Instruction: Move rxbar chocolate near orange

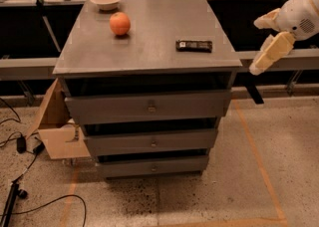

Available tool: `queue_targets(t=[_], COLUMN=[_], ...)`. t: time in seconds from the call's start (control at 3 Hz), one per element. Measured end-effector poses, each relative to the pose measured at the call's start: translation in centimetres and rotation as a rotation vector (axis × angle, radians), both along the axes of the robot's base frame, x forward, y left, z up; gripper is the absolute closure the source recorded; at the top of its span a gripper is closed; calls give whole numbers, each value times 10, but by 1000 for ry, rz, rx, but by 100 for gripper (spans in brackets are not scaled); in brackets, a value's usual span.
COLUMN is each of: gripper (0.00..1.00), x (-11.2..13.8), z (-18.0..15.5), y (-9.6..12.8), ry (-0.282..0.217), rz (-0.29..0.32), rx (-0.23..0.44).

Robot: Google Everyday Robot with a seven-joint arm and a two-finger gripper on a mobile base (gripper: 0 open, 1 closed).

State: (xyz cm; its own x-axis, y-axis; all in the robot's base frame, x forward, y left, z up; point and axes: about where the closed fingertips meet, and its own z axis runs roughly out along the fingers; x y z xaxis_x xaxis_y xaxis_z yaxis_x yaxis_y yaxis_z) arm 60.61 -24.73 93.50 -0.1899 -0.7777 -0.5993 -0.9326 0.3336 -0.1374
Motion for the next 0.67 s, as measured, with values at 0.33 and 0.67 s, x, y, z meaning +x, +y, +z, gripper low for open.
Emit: queue_targets(t=[0.33, 0.67], gripper=[0, 0], x=[46, 48], z=[-19, -19], y=[6, 8], ry=[5, 5], rz=[-95, -94], rx=[80, 89])
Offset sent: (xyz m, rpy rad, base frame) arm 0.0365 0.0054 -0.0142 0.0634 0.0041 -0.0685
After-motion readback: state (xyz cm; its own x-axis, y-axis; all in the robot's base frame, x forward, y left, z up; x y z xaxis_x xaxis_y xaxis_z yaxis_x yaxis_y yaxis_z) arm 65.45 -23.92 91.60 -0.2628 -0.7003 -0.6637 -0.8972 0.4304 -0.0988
